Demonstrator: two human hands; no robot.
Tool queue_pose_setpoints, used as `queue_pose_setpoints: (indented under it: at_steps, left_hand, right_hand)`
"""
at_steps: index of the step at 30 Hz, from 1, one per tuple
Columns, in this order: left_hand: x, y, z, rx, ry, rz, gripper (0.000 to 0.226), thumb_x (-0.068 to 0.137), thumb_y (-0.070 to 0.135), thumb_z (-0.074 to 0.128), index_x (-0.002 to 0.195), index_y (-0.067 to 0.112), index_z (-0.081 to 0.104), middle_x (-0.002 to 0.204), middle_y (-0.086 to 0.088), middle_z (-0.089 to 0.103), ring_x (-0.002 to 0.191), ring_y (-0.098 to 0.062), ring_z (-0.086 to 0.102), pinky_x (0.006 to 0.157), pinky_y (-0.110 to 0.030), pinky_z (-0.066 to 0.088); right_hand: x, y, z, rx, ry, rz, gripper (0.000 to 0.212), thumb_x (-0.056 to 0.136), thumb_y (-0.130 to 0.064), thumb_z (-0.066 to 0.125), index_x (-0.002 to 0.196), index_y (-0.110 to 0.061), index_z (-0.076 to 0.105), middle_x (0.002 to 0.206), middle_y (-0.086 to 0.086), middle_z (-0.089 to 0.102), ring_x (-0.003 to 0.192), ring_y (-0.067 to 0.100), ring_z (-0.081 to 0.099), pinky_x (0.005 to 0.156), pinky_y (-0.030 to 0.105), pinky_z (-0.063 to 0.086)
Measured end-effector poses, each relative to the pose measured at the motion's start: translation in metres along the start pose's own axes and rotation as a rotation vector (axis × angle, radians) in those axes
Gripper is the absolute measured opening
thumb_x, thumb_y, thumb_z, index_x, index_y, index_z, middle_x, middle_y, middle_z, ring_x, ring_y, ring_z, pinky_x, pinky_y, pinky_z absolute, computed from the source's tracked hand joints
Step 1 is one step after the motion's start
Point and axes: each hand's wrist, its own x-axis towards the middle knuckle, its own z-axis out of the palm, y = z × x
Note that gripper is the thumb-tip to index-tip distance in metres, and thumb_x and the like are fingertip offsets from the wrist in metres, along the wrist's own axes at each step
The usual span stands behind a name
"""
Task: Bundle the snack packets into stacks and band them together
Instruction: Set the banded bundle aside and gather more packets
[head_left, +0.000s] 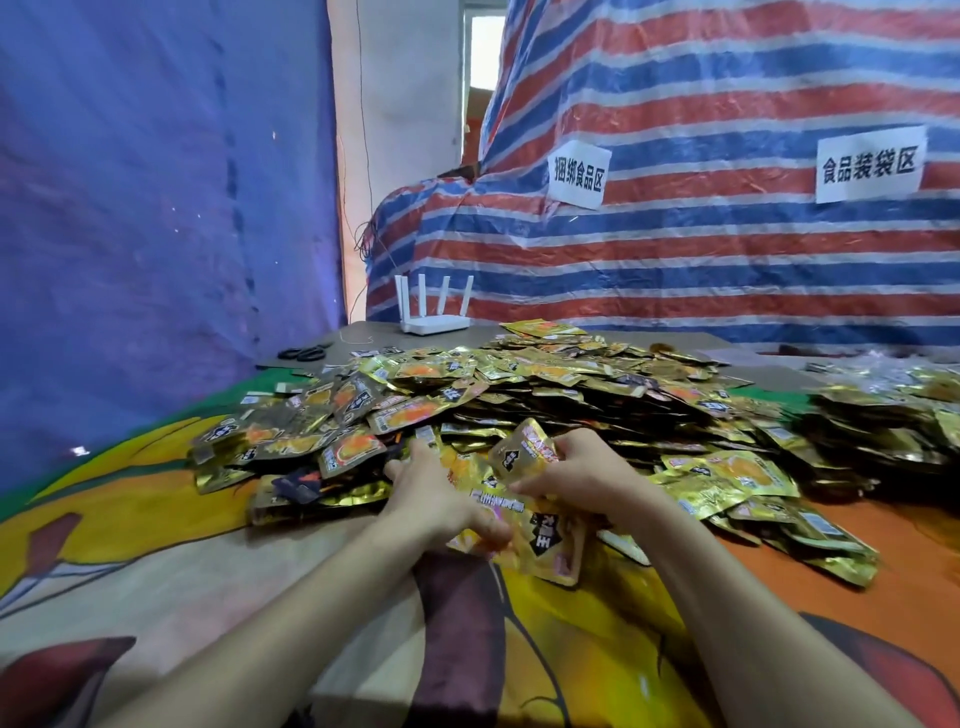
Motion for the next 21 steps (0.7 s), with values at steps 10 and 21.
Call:
queue_pose_setpoints:
  at_steps: [10, 21]
  left_hand:
    - [0.018, 0.002, 0.004, -0.178, -0.041, 0.067, 0.097, 0.061, 0.018, 0.096, 0.145, 0.021, 0.048, 0.148, -0.007, 0.049, 0.132, -0.023, 0.048, 0.099, -0.032, 0.044]
    - [0.018, -0.008, -0.004, -0.134, -0.010, 0.173, 0.053, 0.071, 0.033, 0.090, 0.118, 0.018, 0.071, 0.102, -0.004, 0.073, 0.093, -0.021, 0.069, 0.086, -0.035, 0.053]
  right_hand:
    - [0.003, 0.005, -0.005, 0.512, -0.190, 0.071, 0.030, 0.083, -0.021, 0.079, 0.111, -0.009, 0.074, 0.107, 0.014, 0.077, 0.099, 0.035, 0.074, 0.097, 0.058, 0.054]
    - [0.003, 0.008, 0.002, 0.522, -0.054, 0.079, 0.025, 0.074, 0.010, 0.078, 0.094, -0.004, 0.074, 0.090, 0.014, 0.078, 0.089, 0.035, 0.076, 0.071, 0.046, 0.062]
